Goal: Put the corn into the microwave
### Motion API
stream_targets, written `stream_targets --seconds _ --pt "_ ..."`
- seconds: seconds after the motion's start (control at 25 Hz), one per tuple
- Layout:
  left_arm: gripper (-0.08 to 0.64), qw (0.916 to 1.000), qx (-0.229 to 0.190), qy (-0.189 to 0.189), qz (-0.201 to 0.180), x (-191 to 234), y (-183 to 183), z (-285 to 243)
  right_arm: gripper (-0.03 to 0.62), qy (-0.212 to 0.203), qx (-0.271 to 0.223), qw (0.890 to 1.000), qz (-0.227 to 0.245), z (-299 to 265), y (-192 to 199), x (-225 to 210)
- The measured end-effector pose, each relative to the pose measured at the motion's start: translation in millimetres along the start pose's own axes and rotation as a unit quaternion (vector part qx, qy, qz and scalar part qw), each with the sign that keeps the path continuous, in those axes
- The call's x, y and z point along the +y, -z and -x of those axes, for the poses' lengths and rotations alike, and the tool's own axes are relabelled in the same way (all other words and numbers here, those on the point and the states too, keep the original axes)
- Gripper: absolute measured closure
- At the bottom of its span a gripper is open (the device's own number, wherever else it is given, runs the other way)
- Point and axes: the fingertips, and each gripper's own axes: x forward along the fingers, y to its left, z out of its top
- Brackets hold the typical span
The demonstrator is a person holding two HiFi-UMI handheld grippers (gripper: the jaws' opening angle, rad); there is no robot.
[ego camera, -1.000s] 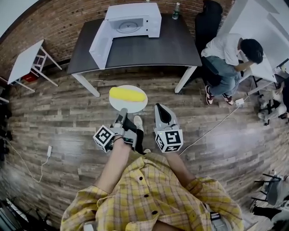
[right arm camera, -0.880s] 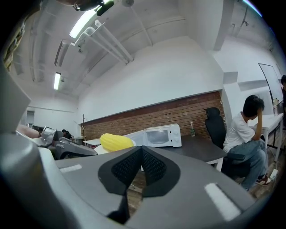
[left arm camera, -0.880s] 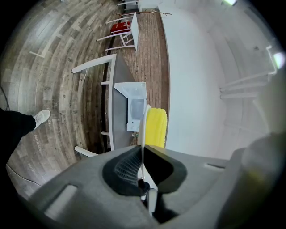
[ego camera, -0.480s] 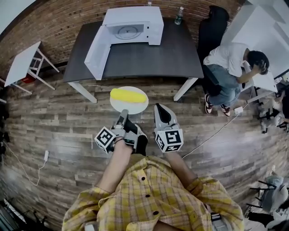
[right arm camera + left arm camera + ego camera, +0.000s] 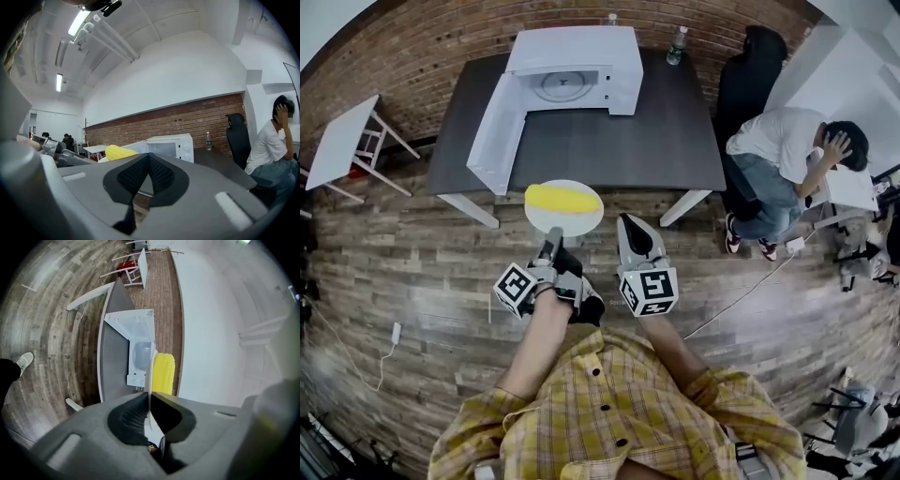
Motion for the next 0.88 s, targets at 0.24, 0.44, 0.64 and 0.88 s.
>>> stream_targets --seconds 0.24,0.44,0.64,0.88 --pt "0.546 1.0 -0.003 -0.004 -0.003 -8.8 -19.1 -42.1 0.588 0.0 0.004 1.0 -0.006 -43.3 -6.5 -16.7" --pt "0.546 1.0 -0.002 -0.009 0.0 -9.7 -34.7 -71.6 0.588 0.0 0.009 1.0 -0.004 -79.0 -10.5 -25.5" --pt "0.546 0.9999 0.001 -0.006 0.009 -12.2 -53.1 -101.8 0.588 0.002 0.006 1.0 -0.004 -112.8 -13.3 -33.7" --pt "0.545 0.9999 0.004 -0.008 0.011 -17.7 -78.3 -141.2 0.588 0.013 0.007 1.0 -0.008 -149.8 -22.9 -52.0"
